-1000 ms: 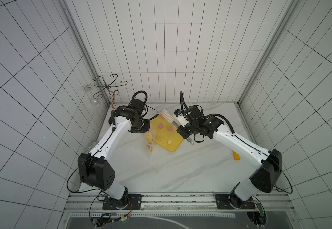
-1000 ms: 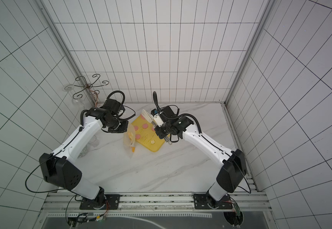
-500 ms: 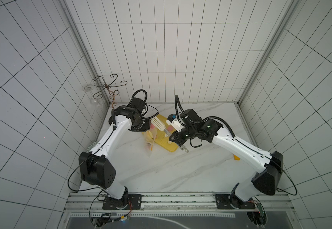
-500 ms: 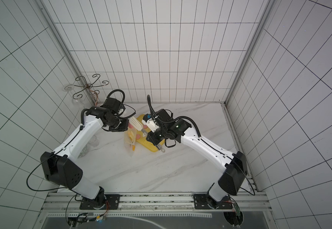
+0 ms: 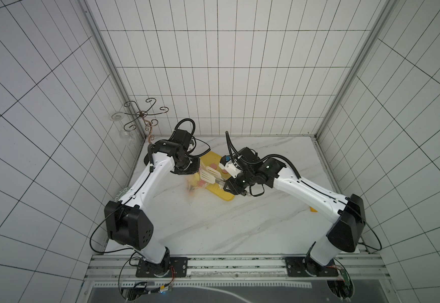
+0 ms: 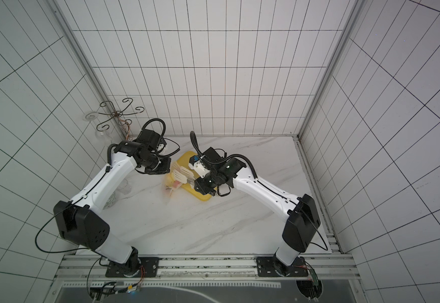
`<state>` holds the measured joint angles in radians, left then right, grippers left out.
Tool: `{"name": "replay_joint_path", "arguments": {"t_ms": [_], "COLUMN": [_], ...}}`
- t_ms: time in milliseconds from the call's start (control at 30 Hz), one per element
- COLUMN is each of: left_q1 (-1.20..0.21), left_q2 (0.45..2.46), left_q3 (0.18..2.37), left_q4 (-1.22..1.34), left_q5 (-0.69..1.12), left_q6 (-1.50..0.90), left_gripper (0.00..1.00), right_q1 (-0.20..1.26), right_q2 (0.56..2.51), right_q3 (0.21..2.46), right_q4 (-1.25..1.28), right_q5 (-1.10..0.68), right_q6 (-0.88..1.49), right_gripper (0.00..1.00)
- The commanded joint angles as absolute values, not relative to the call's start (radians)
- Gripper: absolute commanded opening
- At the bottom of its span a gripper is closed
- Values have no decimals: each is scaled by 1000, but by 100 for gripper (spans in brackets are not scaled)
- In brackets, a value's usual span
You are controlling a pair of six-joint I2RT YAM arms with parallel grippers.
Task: Put the cookies into a resealable bag to prevent moisture
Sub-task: Place the cookie in the ziploc bag, then pick up the cookie from the tray.
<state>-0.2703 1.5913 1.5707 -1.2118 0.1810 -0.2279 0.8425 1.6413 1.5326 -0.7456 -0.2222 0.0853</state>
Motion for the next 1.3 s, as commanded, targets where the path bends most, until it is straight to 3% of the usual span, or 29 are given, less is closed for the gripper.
{"name": "replay_joint_path", "arguments": {"t_ms": [0, 200, 567, 933, 1267], "left_q1": [-268, -268, -267, -267, -267], "left_q2": [1588, 1600, 1606, 1595, 1595], "left_q3": [1589, 1582, 1582, 1582, 1572], "left_q4": [-1204, -1200, -1197, -1208, -1207], "left_q5": [178, 156, 139, 136, 143], "left_q6": [-228, -219, -216, -212, -207], "left_gripper": [0, 0, 0, 0, 0], "right_q1": [828, 766, 765, 837, 836], "right_q2": [1563, 1457, 1392, 1543, 1662], "right_q3": [1561, 1498, 1227, 1151, 1202], "right_q4": [-679, -685, -779, -603, -588], "right_q5": [-218, -169, 37, 150, 121], "right_q6": [89, 89, 17, 7, -29], "right_gripper": [43, 37, 45, 49, 49]}}
